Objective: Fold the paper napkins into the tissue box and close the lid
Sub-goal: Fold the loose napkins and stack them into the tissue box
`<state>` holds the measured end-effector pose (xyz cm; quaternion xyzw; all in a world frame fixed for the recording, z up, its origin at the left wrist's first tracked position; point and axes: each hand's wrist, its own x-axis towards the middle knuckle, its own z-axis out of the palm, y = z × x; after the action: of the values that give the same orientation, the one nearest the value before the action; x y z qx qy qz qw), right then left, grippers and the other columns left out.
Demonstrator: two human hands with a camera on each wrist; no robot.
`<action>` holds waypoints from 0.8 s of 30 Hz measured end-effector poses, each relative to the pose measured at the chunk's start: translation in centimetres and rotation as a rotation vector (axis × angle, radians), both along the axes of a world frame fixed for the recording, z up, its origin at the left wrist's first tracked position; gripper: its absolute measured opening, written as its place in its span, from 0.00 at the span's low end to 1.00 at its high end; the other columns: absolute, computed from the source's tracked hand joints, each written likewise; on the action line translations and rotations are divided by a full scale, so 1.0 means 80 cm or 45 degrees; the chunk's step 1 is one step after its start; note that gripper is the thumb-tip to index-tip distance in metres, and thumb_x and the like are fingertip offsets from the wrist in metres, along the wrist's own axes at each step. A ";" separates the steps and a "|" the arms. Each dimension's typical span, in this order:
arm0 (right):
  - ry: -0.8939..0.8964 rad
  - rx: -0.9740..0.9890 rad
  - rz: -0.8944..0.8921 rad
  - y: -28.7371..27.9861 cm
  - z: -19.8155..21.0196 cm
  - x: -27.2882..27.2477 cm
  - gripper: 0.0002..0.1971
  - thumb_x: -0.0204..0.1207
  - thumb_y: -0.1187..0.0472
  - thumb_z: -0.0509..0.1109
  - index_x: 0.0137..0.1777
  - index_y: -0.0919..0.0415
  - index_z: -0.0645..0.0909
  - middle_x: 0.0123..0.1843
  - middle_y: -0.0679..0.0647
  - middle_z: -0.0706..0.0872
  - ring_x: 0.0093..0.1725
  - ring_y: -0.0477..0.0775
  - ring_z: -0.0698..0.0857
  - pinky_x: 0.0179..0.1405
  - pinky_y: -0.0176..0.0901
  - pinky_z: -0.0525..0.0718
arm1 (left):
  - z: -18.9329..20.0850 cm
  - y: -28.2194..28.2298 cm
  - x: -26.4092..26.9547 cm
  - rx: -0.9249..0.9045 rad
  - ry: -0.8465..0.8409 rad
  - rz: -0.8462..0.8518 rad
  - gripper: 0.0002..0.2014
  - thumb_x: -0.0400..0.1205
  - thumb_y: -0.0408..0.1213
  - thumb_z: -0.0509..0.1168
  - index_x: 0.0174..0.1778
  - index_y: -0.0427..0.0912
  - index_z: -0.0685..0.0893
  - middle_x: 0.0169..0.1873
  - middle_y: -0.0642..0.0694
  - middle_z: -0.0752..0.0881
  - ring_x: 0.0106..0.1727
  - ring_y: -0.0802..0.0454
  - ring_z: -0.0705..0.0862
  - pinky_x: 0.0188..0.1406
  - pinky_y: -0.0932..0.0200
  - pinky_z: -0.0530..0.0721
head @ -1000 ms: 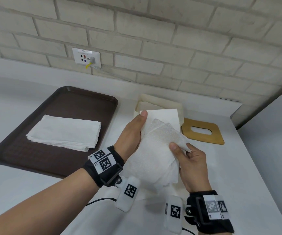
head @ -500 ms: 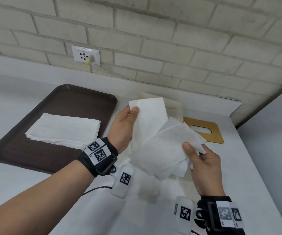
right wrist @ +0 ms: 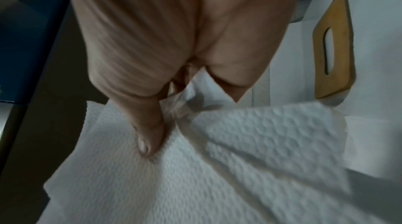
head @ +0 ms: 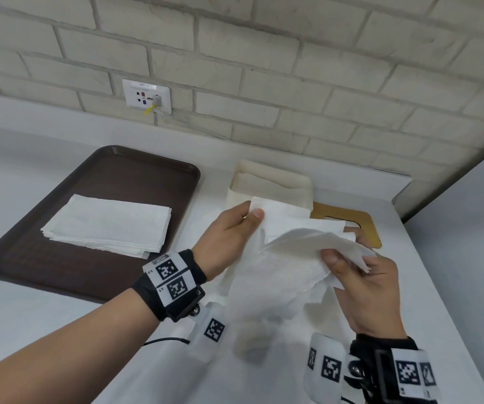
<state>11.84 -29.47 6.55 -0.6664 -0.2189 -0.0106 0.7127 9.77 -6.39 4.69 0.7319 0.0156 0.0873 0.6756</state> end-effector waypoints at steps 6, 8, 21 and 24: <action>0.081 -0.012 -0.052 0.006 -0.008 -0.001 0.20 0.63 0.36 0.85 0.48 0.49 0.95 0.53 0.56 0.90 0.55 0.58 0.90 0.56 0.51 0.88 | -0.001 -0.005 -0.008 -0.049 0.010 -0.062 0.21 0.94 0.45 0.57 0.53 0.25 0.79 0.28 0.59 0.77 0.28 0.64 0.73 0.36 0.68 0.73; 0.074 -0.023 -0.071 0.010 -0.011 0.000 0.17 0.65 0.38 0.85 0.48 0.47 0.95 0.53 0.56 0.90 0.56 0.60 0.90 0.56 0.49 0.87 | 0.002 -0.007 -0.010 -0.069 -0.005 -0.076 0.19 0.95 0.44 0.56 0.54 0.31 0.83 0.32 0.61 0.80 0.33 0.64 0.76 0.42 0.69 0.74; 0.097 0.043 -0.099 0.021 -0.030 0.001 0.20 0.65 0.38 0.85 0.49 0.50 0.95 0.52 0.50 0.90 0.58 0.55 0.89 0.57 0.46 0.87 | -0.002 -0.012 -0.012 -0.384 0.146 -0.082 0.26 0.88 0.54 0.61 0.61 0.30 0.80 0.47 0.44 0.78 0.51 0.48 0.77 0.59 0.52 0.73; 0.113 0.017 -0.138 0.022 -0.037 0.002 0.06 0.71 0.51 0.82 0.47 0.49 0.95 0.53 0.47 0.91 0.62 0.60 0.88 0.62 0.52 0.86 | -0.006 -0.011 -0.010 -0.364 0.196 -0.108 0.37 0.82 0.68 0.59 0.70 0.35 0.82 0.60 0.50 0.86 0.65 0.53 0.82 0.79 0.46 0.74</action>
<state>12.04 -27.72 3.61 -0.6723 -0.1506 -0.0213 0.7245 9.01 -7.29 4.22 0.6330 0.0486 -0.0008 0.7726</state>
